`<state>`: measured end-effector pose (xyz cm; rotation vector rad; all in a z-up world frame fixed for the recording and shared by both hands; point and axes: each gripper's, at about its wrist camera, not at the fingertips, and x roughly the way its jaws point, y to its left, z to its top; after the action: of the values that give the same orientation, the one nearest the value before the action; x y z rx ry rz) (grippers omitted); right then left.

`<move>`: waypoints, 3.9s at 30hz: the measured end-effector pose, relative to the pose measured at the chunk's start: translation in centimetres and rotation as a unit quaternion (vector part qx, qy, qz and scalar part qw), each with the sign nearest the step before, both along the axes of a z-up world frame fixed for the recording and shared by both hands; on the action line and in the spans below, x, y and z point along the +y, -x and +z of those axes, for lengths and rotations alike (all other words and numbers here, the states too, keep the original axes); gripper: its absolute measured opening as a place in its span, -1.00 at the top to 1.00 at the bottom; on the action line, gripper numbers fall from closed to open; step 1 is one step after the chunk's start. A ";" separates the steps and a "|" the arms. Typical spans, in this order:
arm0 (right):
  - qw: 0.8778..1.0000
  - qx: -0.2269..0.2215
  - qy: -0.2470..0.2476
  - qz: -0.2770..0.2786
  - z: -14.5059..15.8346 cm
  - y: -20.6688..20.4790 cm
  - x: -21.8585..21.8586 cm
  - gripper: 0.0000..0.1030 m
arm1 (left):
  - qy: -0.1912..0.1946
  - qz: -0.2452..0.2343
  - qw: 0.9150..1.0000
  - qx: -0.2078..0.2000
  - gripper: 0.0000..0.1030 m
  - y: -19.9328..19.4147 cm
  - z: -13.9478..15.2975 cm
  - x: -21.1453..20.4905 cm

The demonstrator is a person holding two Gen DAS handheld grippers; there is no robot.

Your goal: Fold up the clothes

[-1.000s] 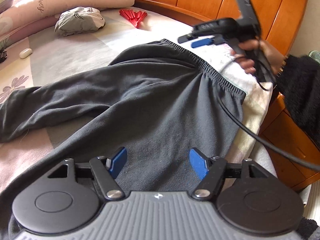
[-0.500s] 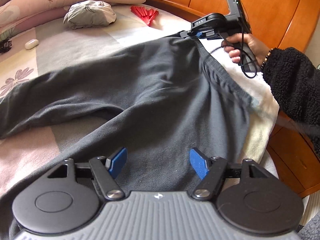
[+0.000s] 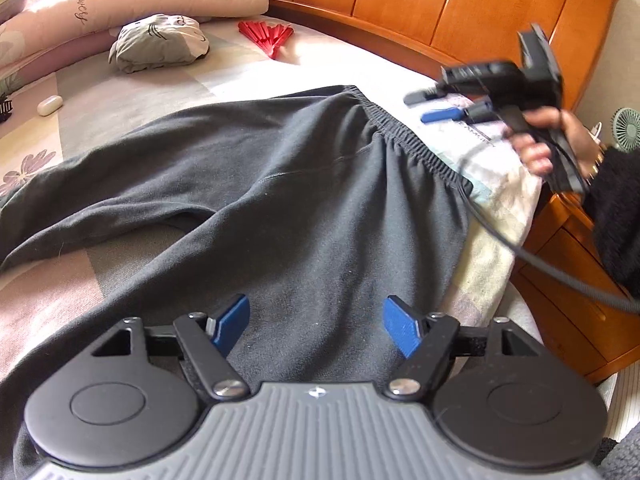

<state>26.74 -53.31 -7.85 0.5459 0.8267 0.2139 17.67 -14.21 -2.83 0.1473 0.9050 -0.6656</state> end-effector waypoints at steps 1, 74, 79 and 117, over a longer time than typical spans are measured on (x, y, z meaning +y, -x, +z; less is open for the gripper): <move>1.000 0.006 -0.004 0.005 -0.6 1.1 0.0 -0.20 | -0.001 -0.003 1.000 -0.001 -0.44 0.2 0.0 -0.1; 0.969 -0.110 0.150 -0.163 3.3 15.4 6.6 -0.33 | -0.009 0.022 1.000 -0.012 -0.47 3.1 0.2 1.5; 0.970 -0.126 0.209 -0.017 2.5 12.8 14.2 -0.43 | -0.045 0.040 0.998 -0.019 -0.47 2.7 -0.4 2.2; 0.952 -0.088 0.247 0.159 0.3 12.9 25.1 -1.00 | -0.051 0.142 0.989 0.000 -0.82 4.8 -3.0 14.4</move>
<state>13.88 -28.25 -7.53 -0.0800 0.7543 0.3339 12.91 0.19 -5.80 0.1071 0.9397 -0.3555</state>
